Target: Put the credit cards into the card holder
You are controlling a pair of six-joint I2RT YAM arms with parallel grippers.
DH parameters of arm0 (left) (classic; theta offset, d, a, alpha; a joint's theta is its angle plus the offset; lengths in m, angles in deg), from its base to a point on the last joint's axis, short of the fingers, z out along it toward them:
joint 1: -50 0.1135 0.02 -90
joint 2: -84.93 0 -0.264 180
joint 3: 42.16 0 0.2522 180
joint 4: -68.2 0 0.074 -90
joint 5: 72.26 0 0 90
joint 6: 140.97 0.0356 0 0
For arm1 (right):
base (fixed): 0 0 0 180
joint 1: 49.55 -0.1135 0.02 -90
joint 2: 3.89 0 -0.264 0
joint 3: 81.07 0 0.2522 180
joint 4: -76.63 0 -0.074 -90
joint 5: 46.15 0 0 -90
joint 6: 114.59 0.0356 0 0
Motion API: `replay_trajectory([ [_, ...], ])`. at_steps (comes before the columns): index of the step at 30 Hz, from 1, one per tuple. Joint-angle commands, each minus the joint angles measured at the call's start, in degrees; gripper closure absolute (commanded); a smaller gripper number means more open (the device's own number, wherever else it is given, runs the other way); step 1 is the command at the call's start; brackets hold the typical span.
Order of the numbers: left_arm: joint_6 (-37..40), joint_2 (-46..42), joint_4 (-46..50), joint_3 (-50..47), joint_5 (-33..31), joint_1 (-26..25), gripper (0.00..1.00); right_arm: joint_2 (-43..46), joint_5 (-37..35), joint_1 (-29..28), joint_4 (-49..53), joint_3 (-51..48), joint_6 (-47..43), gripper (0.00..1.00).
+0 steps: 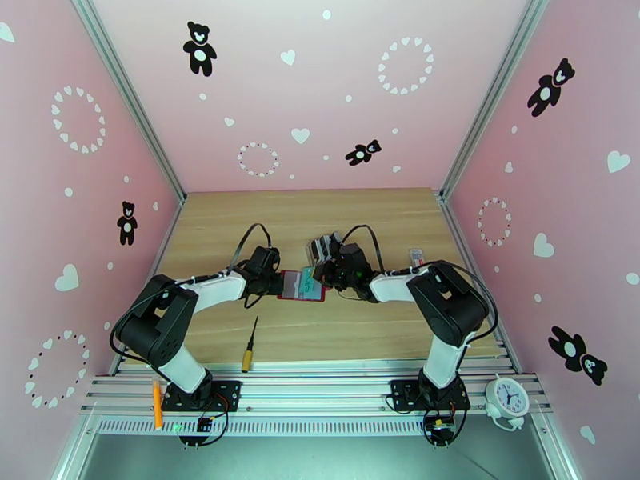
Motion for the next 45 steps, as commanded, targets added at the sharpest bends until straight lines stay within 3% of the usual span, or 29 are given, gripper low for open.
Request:
replay_trajectory([
  [1,-0.71,-0.83,0.21,-0.44,0.87,-0.27,0.76,-1.71,0.42,0.31,-1.73,0.59,0.32,1.00],
  [20,-1.28,-0.50,-2.09,-0.99,4.03,-0.27,0.73,-5.37,0.59,0.31,-5.23,1.03,1.75,1.00],
  [29,-1.39,2.29,-1.40,0.21,5.44,-0.26,0.81,-6.02,1.03,0.16,-6.18,0.63,2.26,1.00],
  [45,-1.72,2.91,-0.88,0.34,4.68,-0.26,0.83,-5.13,0.85,-1.43,-4.27,-1.67,2.73,1.00],
])
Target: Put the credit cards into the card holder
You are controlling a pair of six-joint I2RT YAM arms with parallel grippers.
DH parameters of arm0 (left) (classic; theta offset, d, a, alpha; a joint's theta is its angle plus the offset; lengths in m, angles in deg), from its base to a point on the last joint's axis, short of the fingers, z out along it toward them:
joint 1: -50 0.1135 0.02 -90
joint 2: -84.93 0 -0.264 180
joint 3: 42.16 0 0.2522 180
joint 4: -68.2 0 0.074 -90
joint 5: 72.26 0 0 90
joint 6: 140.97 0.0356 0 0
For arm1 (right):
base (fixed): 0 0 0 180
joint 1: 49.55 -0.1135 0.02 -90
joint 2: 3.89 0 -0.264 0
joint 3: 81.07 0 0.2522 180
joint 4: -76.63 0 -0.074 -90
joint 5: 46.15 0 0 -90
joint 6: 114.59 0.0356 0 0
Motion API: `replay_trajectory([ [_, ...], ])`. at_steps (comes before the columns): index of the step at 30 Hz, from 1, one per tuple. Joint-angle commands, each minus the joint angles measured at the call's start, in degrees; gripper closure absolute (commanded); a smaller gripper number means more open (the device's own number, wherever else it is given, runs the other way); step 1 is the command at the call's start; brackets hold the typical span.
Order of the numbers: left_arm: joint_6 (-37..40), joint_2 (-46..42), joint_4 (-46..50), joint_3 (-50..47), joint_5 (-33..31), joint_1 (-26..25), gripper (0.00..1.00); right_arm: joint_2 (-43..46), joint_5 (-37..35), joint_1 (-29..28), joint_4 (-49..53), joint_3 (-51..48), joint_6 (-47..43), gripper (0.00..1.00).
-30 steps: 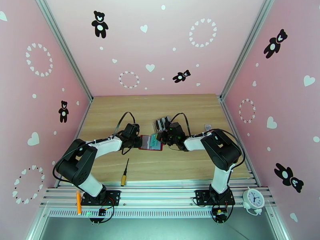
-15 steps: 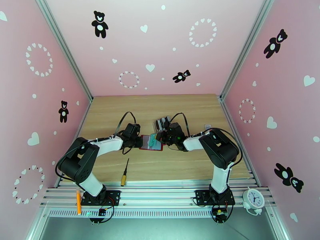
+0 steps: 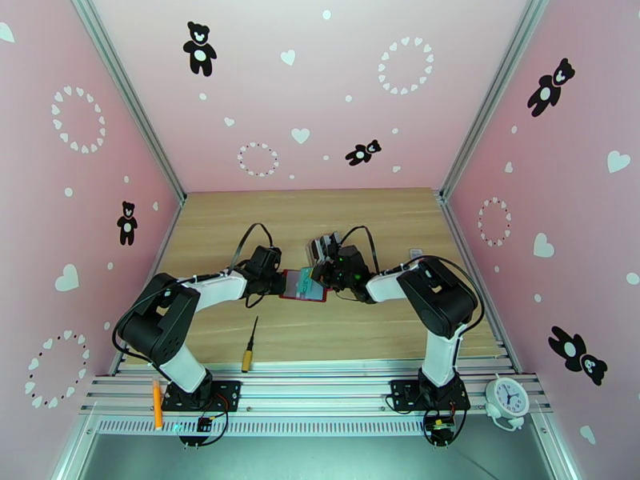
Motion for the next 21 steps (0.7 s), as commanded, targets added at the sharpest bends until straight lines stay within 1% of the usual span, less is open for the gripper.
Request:
replay_trajectory([
  [1,-0.74,1.97,0.96,0.30,1.01,-0.27,0.83,-0.52,0.06,-0.92,2.12,-1.66,1.11,1.00],
  [13,-0.74,2.07,1.25,0.29,0.64,-0.30,0.83,-0.13,0.80,-2.04,4.58,-1.77,0.35,1.00],
  [21,-0.65,1.91,1.42,0.24,0.24,-0.30,0.83,-0.50,2.06,-2.72,9.06,0.09,-1.76,1.00],
])
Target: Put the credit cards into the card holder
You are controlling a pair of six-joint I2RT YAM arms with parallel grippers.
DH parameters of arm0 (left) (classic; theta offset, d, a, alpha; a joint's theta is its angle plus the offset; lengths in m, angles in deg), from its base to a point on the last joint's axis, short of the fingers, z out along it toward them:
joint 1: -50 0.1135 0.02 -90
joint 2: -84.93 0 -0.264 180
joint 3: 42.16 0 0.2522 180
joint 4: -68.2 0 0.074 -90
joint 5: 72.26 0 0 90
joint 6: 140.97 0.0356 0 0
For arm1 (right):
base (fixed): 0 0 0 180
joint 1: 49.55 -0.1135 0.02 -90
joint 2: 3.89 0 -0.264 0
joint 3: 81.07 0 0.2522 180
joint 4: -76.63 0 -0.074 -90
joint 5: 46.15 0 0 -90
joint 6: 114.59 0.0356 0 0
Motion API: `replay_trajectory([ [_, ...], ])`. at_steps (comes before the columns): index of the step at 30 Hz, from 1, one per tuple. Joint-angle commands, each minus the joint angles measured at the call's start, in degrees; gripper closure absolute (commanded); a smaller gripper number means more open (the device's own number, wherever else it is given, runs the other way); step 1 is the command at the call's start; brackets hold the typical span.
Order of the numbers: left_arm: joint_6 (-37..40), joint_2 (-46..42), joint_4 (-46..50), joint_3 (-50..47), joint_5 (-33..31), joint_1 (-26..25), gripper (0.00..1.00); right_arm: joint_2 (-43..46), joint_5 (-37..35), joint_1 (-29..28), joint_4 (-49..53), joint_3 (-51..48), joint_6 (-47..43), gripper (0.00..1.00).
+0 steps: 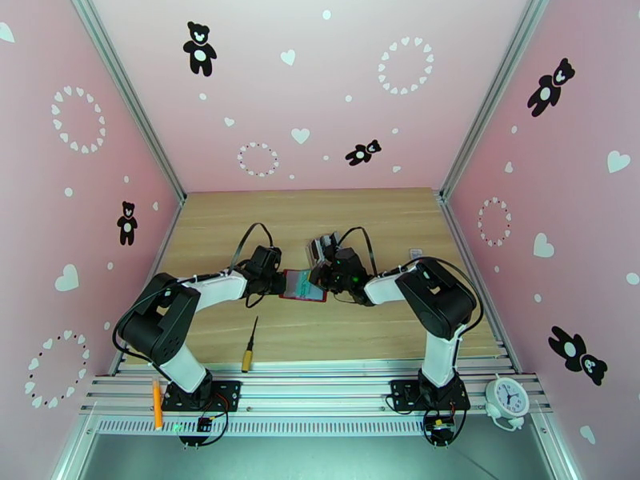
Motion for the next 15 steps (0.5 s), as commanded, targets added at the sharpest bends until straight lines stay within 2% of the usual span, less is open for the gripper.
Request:
replay_trajectory([
  [1,-0.67,1.85,1.38,0.16,0.15,-0.30,0.83,-0.56,3.14,-1.06,8.67,0.27,-0.01,1.00],
  [15,-0.64,2.21,1.52,0.19,0.28,-0.27,0.82,-1.21,4.74,-0.23,13.46,2.24,-2.23,1.00],
])
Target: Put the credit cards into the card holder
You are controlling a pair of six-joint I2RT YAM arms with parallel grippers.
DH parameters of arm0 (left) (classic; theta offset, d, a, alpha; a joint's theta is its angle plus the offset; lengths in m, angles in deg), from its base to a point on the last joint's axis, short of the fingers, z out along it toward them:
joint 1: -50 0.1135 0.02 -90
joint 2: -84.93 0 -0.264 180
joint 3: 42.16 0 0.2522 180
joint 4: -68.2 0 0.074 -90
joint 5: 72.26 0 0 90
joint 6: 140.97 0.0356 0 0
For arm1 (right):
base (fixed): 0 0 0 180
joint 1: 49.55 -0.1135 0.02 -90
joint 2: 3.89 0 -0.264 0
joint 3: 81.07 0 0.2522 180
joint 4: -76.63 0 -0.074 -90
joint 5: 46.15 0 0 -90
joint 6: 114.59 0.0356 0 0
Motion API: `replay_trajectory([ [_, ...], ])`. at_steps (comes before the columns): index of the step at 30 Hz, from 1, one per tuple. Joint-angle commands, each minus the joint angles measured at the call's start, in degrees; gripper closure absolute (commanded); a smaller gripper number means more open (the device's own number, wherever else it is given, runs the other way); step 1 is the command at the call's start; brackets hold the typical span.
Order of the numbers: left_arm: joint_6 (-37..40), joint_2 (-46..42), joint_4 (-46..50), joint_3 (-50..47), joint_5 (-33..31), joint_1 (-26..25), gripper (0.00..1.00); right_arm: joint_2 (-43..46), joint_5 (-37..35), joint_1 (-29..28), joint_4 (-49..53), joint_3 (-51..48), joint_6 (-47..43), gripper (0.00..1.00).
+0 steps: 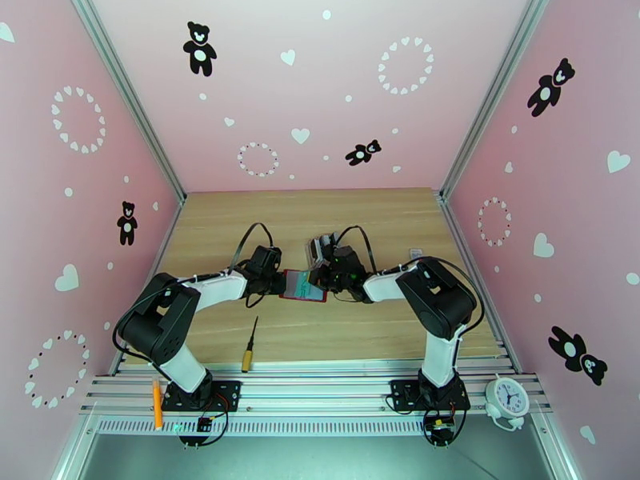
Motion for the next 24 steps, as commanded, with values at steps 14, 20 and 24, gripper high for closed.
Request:
replay_trajectory([
  [14,-0.65,2.33,1.36,0.17,0.97,-0.24,0.82,-3.73,1.98,-0.36,9.11,2.33,1.54,1.00],
  [20,-0.74,2.29,1.39,0.11,1.19,-0.29,0.82,-3.31,0.42,-0.52,10.24,2.46,1.89,0.85],
  [24,-0.87,2.17,1.34,0.16,1.18,-0.29,0.82,-1.60,-0.95,-0.62,13.11,2.28,0.63,0.72],
])
